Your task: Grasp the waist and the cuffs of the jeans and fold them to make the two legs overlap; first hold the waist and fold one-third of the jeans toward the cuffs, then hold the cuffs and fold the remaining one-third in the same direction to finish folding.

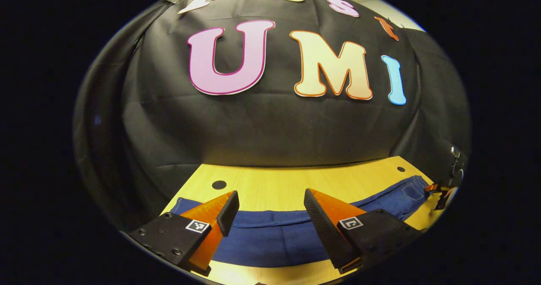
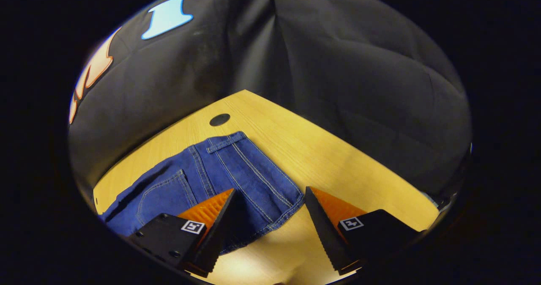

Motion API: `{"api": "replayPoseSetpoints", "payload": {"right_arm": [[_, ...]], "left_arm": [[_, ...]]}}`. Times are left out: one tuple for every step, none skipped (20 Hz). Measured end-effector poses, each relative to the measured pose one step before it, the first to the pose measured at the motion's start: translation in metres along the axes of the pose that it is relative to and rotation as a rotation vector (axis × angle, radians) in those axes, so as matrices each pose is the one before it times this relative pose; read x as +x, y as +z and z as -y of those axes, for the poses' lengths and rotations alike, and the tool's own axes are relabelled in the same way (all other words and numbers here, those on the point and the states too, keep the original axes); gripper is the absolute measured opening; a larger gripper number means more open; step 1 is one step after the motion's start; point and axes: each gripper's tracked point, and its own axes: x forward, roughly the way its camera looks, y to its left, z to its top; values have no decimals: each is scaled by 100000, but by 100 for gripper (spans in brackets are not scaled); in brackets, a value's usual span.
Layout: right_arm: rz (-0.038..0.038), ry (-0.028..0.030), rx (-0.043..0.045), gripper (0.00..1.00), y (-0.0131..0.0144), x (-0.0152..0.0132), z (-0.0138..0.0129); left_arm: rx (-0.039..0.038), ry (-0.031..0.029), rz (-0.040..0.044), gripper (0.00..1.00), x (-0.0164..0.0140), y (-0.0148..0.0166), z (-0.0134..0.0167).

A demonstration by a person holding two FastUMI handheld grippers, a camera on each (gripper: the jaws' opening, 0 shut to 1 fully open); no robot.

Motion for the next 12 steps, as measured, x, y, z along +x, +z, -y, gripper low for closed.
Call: {"api": "replayPoseSetpoints", "payload": {"right_arm": [[1048, -411, 279, 96, 191, -13, 225], [523, 1313, -1369, 98, -118, -177, -146], [473, 6898, -1079, 97, 77, 185, -1184], [119, 824, -2443, 76, -330, -277, -17], [2007, 2020, -1561, 56, 611, 581, -401], [-601, 1198, -565, 36, 121, -282, 88], [3516, -124, 960, 31, 822, -317, -111], [-680, -622, 160, 19, 355, -569, 39], [-453, -470, -642, 7, 237, -871, -52], [711, 614, -825, 1, 708, -533, -146], [2537, 1513, -713, 4, 674, -468, -648], [3030, 1973, 386, 4, 1146, -864, -673]], "left_arm": [[1468, 341, 450, 95, -200, 418, -26], [1142, 529, 804, 95, -53, 428, -34], [291, 248, 456, 95, -192, 299, -31], [2, 111, 5, 95, -223, 20, -60], [-260, 334, -100, 95, -168, -20, -74], [-416, 161, -628, 95, -245, -99, 12], [-966, 78, -262, 95, -58, -86, -31], [-969, 103, -303, 95, -223, -261, -141], [-661, 1206, 10, 95, -238, 38, -529], [-787, 1140, 337, 96, -299, -11, -497], [-764, 865, 562, 96, -304, 156, -453], [-891, 179, 203, 96, -316, -43, -328]]}}
